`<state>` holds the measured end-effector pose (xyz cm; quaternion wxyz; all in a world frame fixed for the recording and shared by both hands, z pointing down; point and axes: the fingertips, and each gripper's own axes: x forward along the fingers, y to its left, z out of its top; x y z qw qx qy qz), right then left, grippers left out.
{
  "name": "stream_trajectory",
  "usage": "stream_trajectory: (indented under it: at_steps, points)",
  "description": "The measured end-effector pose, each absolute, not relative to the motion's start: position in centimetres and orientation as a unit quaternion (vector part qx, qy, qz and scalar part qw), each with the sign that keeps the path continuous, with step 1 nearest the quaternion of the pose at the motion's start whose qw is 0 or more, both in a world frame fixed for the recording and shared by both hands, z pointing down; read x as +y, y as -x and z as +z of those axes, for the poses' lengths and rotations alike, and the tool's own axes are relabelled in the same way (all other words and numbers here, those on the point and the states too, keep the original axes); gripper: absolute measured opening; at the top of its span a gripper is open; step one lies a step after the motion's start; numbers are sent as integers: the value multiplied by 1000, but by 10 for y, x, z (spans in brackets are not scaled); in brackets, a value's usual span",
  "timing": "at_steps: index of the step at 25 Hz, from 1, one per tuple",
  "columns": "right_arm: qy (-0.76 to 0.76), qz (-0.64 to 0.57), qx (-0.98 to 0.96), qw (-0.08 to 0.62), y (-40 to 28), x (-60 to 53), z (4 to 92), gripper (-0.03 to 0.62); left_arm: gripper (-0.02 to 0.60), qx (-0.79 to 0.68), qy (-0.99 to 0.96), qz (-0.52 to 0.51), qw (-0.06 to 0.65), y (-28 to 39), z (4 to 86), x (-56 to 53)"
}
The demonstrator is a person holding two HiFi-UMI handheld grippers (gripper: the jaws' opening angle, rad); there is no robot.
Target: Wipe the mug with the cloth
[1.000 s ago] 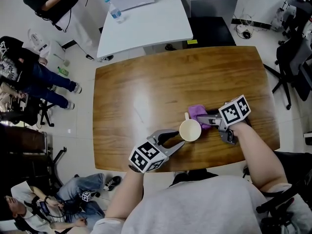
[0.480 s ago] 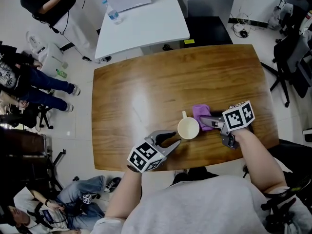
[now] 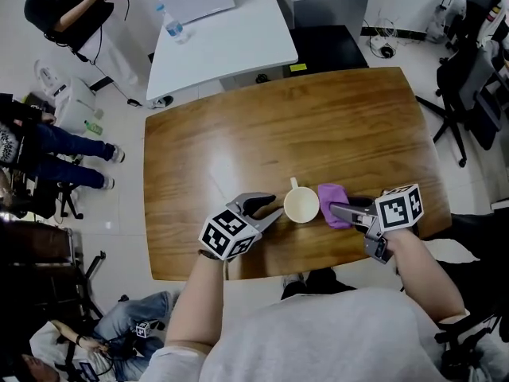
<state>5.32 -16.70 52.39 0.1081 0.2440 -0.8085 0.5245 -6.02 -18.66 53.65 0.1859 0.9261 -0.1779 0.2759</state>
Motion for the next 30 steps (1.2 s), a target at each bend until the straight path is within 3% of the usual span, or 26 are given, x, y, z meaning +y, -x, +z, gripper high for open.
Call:
stream_trajectory:
  at_steps: [15, 24, 30]
  points:
    - [-229, 525, -812, 115, -49, -180, 531, 133, 40, -142, -927, 294, 183, 42, 534, -162]
    - [-237, 538, -803, 95, -59, -197, 536, 133, 74, -117, -932, 276, 206, 20, 534, -135]
    - [-232, 523, -815, 91, -58, -194, 528, 133, 75, -160, -925, 265, 219, 48, 535, -152]
